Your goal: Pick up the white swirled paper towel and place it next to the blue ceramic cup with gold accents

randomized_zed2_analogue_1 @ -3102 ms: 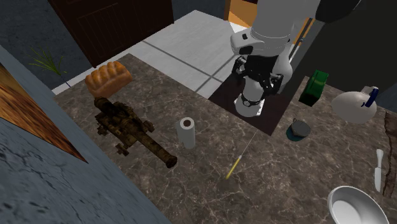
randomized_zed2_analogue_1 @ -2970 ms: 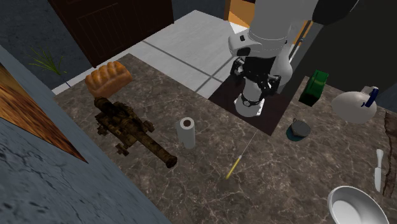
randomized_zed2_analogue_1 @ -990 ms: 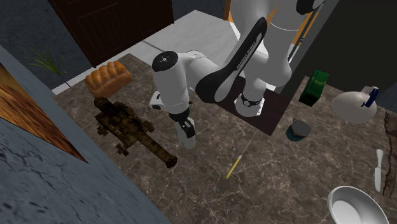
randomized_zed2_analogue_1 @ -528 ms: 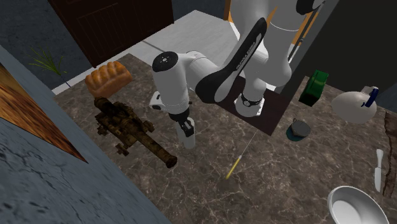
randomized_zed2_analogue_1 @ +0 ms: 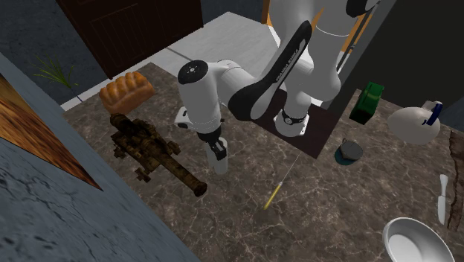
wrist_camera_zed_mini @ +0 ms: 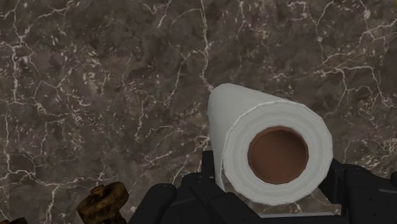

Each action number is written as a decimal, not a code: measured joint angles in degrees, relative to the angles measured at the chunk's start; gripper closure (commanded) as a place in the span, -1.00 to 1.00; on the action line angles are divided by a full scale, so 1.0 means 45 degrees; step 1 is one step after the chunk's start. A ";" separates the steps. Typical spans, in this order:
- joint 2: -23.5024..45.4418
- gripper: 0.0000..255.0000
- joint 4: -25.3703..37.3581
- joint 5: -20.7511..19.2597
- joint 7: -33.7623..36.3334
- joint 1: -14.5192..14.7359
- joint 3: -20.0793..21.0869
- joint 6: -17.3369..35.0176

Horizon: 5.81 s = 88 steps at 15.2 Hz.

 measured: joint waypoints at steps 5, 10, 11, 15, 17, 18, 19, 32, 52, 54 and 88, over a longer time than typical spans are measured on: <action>-0.0195 1.00 0.0315 -0.0032 0.0054 0.0005 0.0018 -0.0521; -0.0536 1.00 0.0876 -0.0087 0.0150 0.0008 0.0050 -0.1415; -0.0594 1.00 0.0978 -0.0097 0.0160 0.0006 0.0052 -0.1575; -0.0799 1.00 0.1461 -0.0129 0.0224 0.0009 0.0073 -0.2261; -0.0836 1.00 0.1744 -0.0141 0.0217 -0.0001 0.0063 -0.2582; -0.0887 1.00 0.1882 -0.0145 0.0246 0.0006 0.0077 -0.2767; -0.0920 1.00 0.2029 -0.0155 0.0230 -0.0005 0.0064 -0.2947; -0.1048 1.00 0.4150 -0.0175 0.0343 0.0012 0.0097 -0.5193; -0.0307 1.00 0.8394 -0.0086 0.0442 0.0043 0.0084 -0.8702; -0.0190 1.00 0.8874 -0.0070 0.0443 0.0042 0.0074 -0.9066; -0.8095 1.00 0.3515 0.3764 0.8914 0.2393 0.6371 -1.0545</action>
